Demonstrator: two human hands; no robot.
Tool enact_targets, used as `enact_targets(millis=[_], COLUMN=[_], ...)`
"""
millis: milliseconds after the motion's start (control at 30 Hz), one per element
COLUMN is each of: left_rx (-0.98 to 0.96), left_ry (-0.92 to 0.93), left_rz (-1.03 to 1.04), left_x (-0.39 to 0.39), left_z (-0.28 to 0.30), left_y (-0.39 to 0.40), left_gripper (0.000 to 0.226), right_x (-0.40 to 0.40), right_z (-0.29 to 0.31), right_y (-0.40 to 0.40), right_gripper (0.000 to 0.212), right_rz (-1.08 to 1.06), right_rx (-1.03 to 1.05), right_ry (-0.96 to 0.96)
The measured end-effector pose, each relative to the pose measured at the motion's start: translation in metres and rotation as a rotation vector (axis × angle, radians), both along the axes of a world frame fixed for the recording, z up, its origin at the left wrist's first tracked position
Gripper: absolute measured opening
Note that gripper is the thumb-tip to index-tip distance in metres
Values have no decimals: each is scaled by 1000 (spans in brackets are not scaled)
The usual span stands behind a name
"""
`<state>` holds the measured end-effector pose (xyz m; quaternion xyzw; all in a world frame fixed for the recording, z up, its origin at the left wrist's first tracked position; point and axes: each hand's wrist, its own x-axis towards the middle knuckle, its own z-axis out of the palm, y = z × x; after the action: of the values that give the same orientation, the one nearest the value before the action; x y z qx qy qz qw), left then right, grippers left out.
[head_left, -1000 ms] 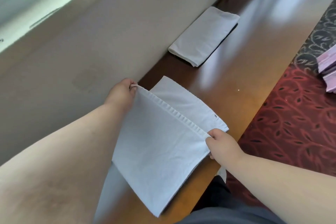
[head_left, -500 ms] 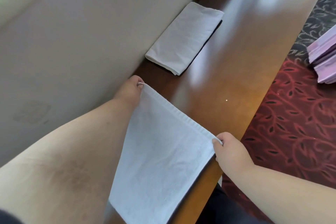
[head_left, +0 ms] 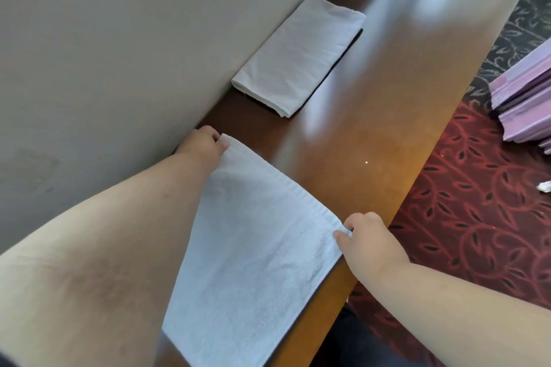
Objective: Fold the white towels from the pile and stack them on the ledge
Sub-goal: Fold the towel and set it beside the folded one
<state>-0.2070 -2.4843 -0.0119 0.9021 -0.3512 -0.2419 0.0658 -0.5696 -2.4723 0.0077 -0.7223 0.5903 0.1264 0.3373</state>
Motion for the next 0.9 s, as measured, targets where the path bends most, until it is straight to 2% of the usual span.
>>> enact_targets(millis=[133,267,367,467,600,767,900], left_rx=[-153,-80,50,96,223,226,200], left_ry=[142,114,41,13,-47,-40,-36], left_rz=[127,136,135,176,136,125,94], left_x=[3,18,27,29,28,31,35], left_z=[10,14,10,12,14,16,18], left_y=[32,102,145,175,206,234,252], left_gripper=[51,51,56,58,63,55,45], right_x=[0,4,15,24,29,41,58], right_z=[4,1,0,4,11,18,15], right_y=[2,7,18,52,118,168,185], right_gripper=[22,37,64,73,70,37,31], right_rz=[-51,-151,-514,-769,-817,-784,-813], right_rx=[-12,27,67,101,244,640,697], right_ry=[-38,-94,-214,-256,-248,-233,-303])
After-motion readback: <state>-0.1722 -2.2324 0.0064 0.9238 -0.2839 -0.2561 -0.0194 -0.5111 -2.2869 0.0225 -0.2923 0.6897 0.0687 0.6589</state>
